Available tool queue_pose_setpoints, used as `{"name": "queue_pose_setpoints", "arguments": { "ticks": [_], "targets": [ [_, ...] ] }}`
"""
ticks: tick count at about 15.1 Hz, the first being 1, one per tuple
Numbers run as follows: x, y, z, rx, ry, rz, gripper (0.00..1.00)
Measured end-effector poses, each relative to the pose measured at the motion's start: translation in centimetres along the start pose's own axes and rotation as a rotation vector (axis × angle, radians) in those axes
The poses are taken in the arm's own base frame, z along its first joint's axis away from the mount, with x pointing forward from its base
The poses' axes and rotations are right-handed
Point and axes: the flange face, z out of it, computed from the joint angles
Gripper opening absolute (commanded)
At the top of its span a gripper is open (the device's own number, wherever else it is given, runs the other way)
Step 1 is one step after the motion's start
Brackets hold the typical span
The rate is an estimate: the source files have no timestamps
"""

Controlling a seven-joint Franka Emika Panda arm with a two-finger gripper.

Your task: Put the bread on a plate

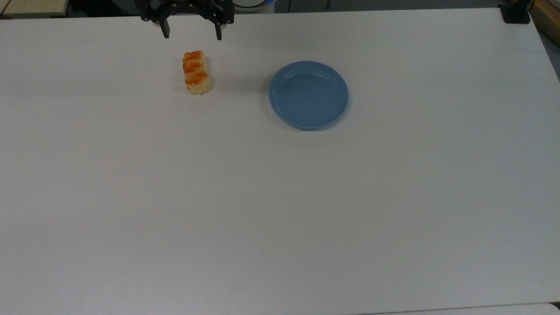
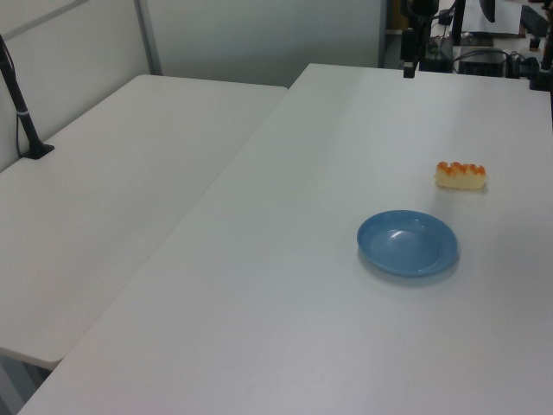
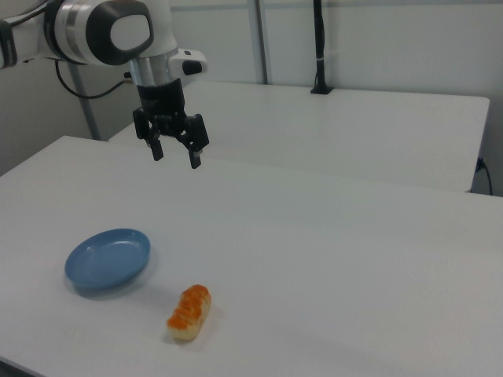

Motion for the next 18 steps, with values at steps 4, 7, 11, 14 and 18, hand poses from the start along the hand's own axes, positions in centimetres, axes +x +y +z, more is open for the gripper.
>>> {"name": "queue_pose_setpoints", "arguments": {
  "ticks": [4,7,11,14,18],
  "targets": [
    [-0.3,0.3,1.1,0.003,-0.039,0.002,1.0],
    [-0.8,0.5,3.9,0.008,-0.101,0.007,1.0],
    [-1.8,1.4,7.8,0.018,-0.183,0.003,1.0],
    [-2.6,1.8,10.7,0.026,-0.238,0.003,1.0],
    [-3.3,2.4,14.8,0.029,-0.24,0.01,1.0]
  ]
}}
